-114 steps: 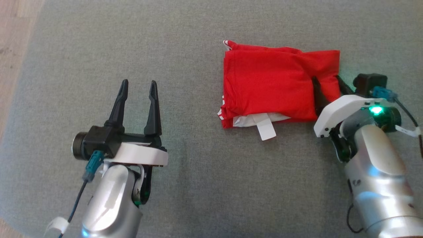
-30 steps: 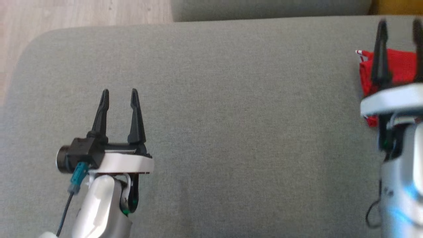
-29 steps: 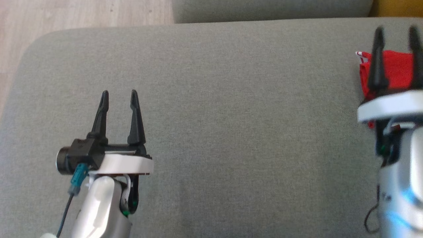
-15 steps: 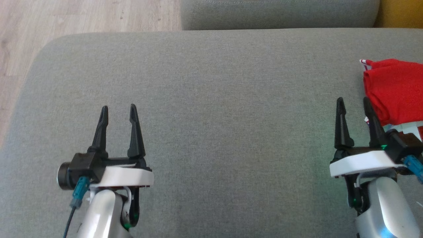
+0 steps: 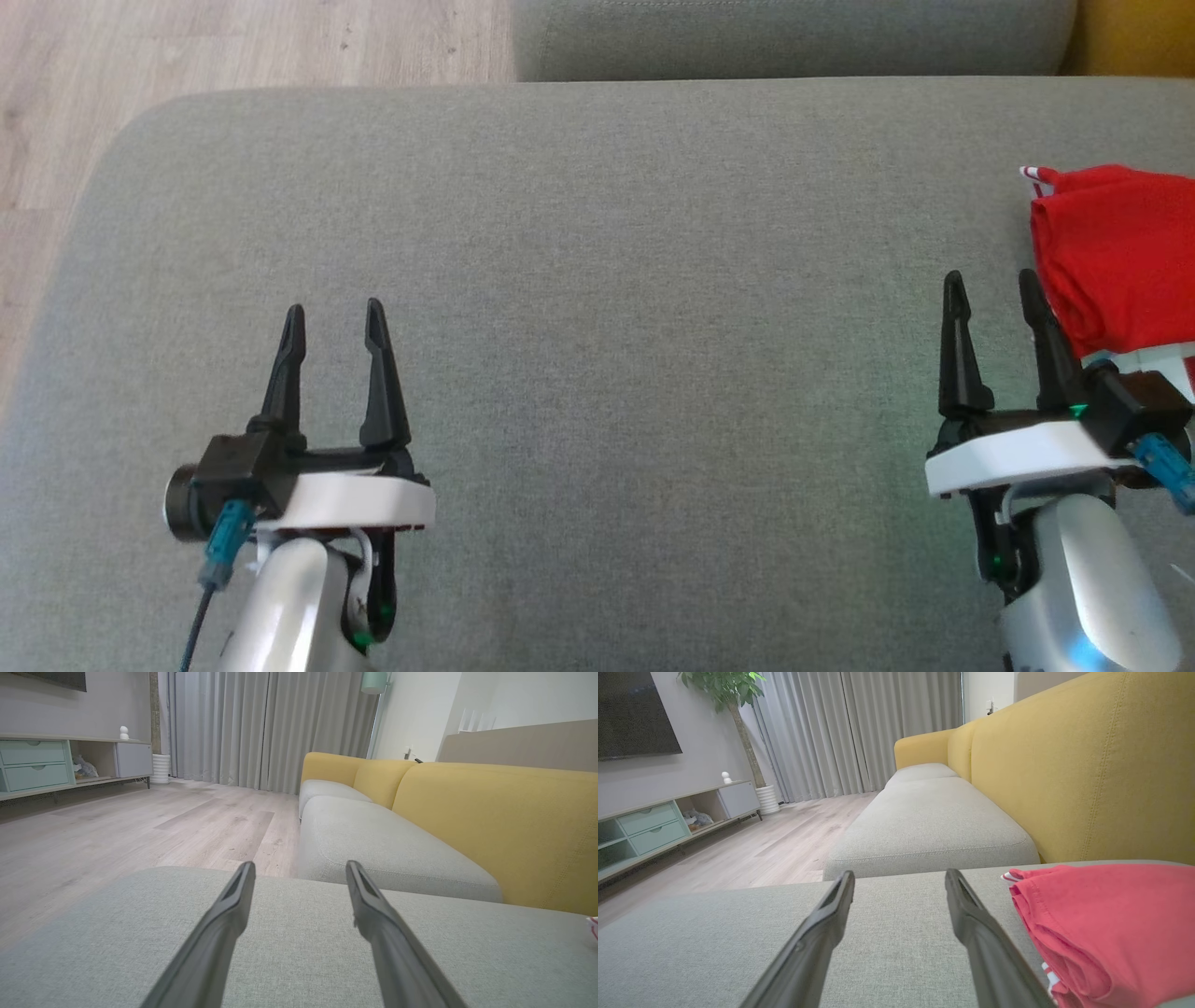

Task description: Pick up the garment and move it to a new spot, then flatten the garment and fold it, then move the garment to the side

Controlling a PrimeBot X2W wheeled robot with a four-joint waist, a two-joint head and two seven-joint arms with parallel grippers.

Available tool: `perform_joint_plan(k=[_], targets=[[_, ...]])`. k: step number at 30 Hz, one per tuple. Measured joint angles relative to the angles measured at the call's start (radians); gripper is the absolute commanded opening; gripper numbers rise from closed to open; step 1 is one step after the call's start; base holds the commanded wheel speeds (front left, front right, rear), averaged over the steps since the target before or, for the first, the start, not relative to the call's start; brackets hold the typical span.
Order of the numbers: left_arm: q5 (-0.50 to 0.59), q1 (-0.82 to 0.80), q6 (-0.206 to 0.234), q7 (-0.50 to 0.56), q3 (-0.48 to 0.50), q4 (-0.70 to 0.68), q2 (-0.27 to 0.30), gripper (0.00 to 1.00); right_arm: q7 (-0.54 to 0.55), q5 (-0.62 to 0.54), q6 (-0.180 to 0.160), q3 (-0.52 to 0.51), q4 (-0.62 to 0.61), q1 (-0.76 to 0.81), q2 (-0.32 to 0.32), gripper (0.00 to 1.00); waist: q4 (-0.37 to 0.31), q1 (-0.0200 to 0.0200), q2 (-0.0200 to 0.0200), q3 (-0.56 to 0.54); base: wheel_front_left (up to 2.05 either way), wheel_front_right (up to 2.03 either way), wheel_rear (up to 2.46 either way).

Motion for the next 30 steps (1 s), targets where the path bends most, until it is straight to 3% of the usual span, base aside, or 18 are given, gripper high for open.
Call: perform_joint_plan(k=[24, 25, 30], targets=[[-0.138, -0.004, -0.042, 0.0, 0.011, 0.016, 0.0, 1.0, 0.0, -0.003, 0.0, 0.026, -0.004, 0.0, 0.0, 1.0, -0.009, 0.0, 0.0, 0.015, 0.0, 0.0, 0.0], [-0.138, -0.003, -0.042, 0.0, 0.01, 0.023, 0.0, 0.0, 0.0, -0.003, 0.0, 0.026, 0.004, 0.002, 0.001, 0.0, -0.01, 0.0, 0.0, 0.015, 0.0, 0.0, 0.0], [-0.144, 0.053, -0.042, 0.007, 0.008, 0.09, 0.0, 0.0, 0.009, 0.007, 0.0, 0.027, 0.077, 0.057, 0.005, 0.0, -0.011, 0.0, 0.0, 0.013, 0.0, 0.0, 0.0]])
